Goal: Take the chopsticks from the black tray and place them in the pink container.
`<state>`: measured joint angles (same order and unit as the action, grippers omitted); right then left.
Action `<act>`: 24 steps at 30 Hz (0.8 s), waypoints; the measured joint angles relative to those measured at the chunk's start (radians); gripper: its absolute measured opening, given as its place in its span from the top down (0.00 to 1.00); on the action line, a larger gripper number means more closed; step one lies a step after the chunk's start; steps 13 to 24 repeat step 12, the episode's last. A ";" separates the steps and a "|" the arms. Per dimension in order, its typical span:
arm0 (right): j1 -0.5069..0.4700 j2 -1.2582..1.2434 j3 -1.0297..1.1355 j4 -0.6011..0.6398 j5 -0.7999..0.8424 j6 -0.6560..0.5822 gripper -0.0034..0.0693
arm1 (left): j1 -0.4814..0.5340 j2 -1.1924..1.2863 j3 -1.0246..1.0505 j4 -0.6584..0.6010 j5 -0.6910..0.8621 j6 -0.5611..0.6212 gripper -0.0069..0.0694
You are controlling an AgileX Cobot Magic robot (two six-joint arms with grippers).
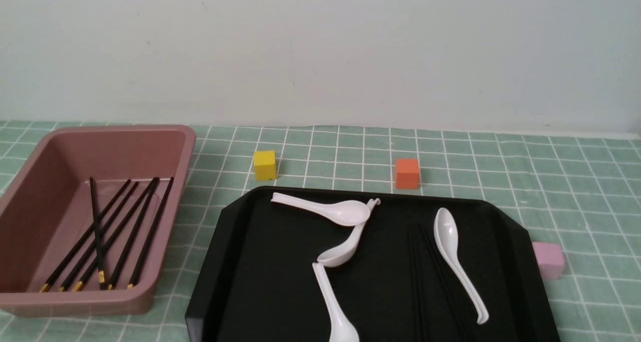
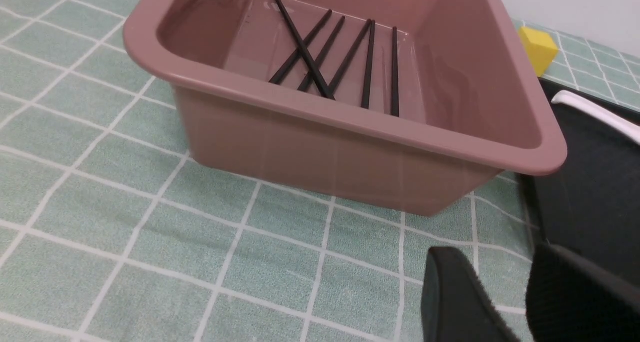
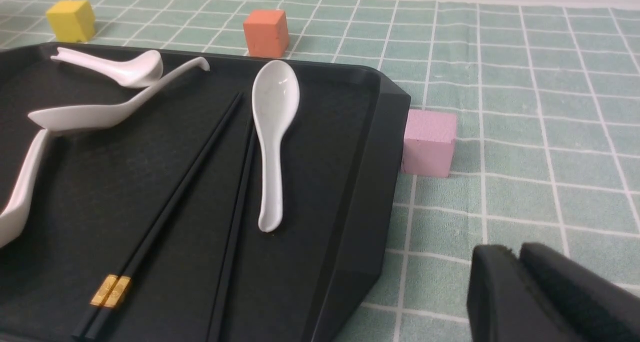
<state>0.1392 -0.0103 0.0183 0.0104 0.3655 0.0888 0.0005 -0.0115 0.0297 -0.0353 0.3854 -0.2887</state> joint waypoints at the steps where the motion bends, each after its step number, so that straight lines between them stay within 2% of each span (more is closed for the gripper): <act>1: 0.000 0.000 0.000 0.000 0.000 0.000 0.83 | 0.000 0.000 0.000 0.000 0.000 0.000 0.60; 24: 0.000 0.000 0.000 -0.001 0.000 0.000 0.82 | 0.000 0.000 0.000 0.000 0.000 0.000 0.60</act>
